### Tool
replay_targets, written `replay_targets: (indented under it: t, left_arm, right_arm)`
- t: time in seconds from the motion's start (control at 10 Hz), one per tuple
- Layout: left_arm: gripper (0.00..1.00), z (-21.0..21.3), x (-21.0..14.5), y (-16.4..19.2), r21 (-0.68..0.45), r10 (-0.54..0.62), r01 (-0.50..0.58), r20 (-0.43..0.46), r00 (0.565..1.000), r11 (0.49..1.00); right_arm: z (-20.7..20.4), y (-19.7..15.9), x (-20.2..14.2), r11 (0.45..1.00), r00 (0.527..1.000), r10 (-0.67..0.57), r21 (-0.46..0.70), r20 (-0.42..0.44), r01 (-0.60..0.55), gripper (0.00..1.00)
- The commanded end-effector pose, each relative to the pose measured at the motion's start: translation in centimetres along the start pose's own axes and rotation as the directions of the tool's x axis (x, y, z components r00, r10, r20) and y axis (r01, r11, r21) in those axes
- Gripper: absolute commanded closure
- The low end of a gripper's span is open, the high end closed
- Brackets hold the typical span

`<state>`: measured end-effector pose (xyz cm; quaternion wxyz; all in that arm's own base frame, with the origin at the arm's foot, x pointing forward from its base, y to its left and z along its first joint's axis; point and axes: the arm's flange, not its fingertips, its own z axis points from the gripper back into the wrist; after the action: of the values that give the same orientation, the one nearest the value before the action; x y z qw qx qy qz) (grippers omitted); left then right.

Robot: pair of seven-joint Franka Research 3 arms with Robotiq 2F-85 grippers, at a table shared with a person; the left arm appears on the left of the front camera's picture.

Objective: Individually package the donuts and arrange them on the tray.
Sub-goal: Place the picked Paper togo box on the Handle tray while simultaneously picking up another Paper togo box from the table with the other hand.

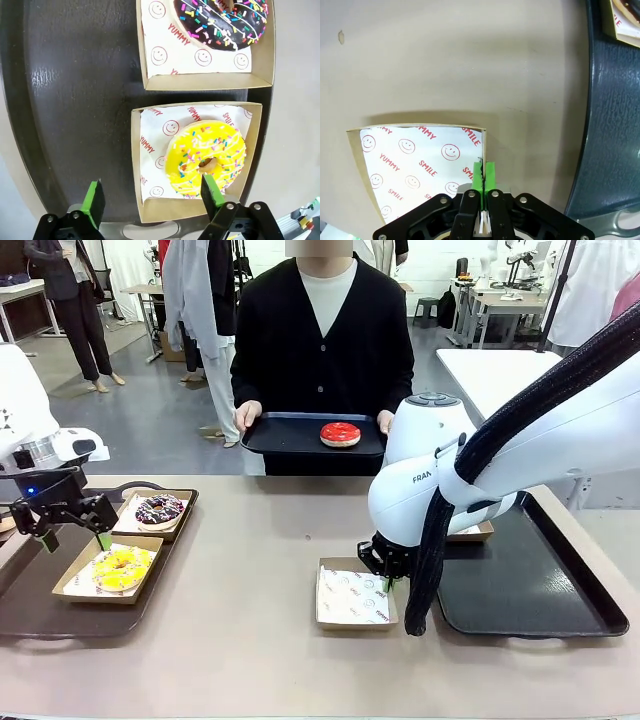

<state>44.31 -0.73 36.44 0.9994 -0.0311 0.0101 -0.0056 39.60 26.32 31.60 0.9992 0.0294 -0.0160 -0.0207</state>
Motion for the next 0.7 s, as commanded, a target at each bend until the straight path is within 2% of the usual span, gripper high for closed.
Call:
replay_targets:
  t: [0.0,0.2,0.4,0.5,0.6]
  left_arm:
    - [0.00,0.7,-0.7,0.3,-0.054,-0.016,0.016,0.008,1.000,0.998]
    - [0.00,2.8,-1.7,0.8,-0.210,-0.041,0.037,-0.012,0.999,0.977]
    - [0.00,6.3,-3.4,2.3,-0.354,-0.050,0.051,0.011,0.999,0.934]
    - [0.00,8.1,-4.3,3.6,-0.437,-0.044,0.051,0.025,0.999,0.898]
    - [0.00,9.7,-5.4,5.1,-0.536,-0.054,0.077,0.059,0.997,0.841]
  right_arm:
    - [0.5,0.5,-0.1,1.000,1.000,0.011,0.015,0.017,-0.011,1.00]
    - [3.0,0.6,-0.3,0.999,0.998,0.028,0.022,0.048,-0.029,1.00]
    - [6.6,0.5,0.2,0.999,0.996,0.028,0.035,0.086,-0.031,1.00]
    - [9.1,0.9,0.7,0.999,0.994,0.030,0.037,0.102,-0.034,1.00]
    - [10.8,1.1,1.5,0.999,0.995,0.035,0.033,0.091,-0.038,1.00]
